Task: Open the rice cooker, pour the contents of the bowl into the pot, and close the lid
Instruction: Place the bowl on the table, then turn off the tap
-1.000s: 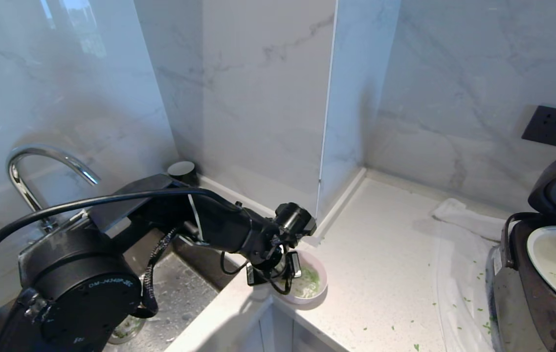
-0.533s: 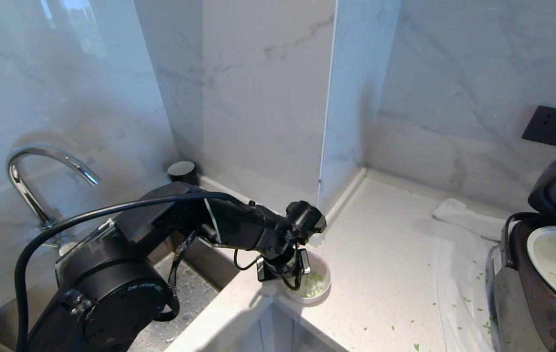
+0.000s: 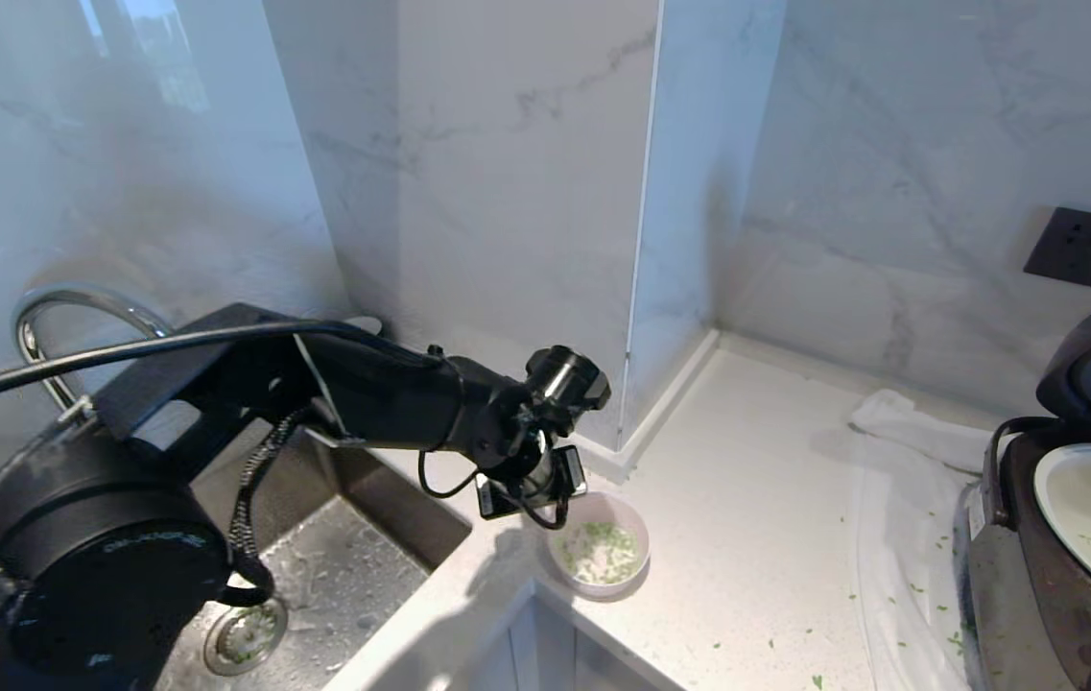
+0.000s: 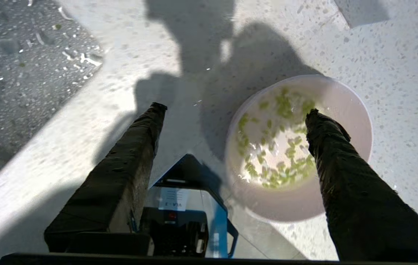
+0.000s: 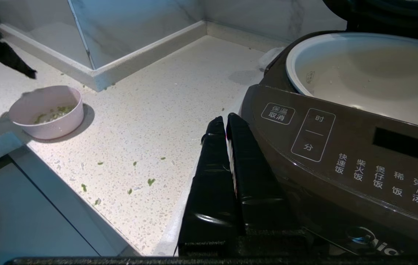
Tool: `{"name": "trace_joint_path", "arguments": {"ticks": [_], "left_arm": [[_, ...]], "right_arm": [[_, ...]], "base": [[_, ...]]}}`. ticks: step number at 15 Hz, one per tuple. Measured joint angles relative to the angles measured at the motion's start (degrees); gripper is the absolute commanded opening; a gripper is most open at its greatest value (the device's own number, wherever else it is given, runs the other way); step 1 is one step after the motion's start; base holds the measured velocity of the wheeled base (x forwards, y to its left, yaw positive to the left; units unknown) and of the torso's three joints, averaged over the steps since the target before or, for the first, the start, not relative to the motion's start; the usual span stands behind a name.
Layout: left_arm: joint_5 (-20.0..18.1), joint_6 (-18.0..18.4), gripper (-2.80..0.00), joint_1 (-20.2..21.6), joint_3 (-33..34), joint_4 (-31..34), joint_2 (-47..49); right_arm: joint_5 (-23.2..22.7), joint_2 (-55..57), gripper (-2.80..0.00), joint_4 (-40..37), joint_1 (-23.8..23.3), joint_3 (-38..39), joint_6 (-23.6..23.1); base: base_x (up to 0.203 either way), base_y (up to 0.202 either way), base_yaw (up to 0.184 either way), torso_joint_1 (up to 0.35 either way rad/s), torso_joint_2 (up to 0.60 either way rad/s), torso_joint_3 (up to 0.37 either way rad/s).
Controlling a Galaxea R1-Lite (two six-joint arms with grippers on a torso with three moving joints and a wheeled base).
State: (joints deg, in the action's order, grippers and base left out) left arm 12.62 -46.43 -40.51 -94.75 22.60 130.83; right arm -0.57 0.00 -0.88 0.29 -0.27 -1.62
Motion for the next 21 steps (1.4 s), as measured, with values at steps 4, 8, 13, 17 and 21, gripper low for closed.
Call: {"name": "trace_joint_path", "arguments": {"ticks": [4,8,13,17,21], "left_arm": [[-0.47,-2.17,0.0,4.55,11.85,-0.54,-10.6],[0.01,-2.51,0.0,12.06,27.62,-5.27,-18.9],[4.57,0.59,0.0,26.62,43.54,-17.33,-25.23],[4.61,7.67,0.0,41.29,50.91,-27.33,-26.75],[4.4,16.05,-2.8,55.5,50.88,-38.28,-23.88]], "right_arm": [[0.06,0.0,-2.8,0.0,0.0,0.0,0.0],[0.02,0.0,-2.8,0.0,-0.02,0.0,0.0],[0.0,0.0,-2.8,0.0,0.0,0.0,0.0],[0.02,0.0,-2.8,0.0,-0.02,0.0,0.0],[0.0,0.0,-2.8,0.0,0.0,0.0,0.0]], "base": [[0.0,0.0,0.0,0.0,0.0,0.0],[0.0,0.0,0.0,0.0,0.0,0.0],[0.0,0.0,0.0,0.0,0.0,0.0],[0.0,0.0,0.0,0.0,0.0,0.0],[0.0,0.0,0.0,0.0,0.0,0.0]]}}
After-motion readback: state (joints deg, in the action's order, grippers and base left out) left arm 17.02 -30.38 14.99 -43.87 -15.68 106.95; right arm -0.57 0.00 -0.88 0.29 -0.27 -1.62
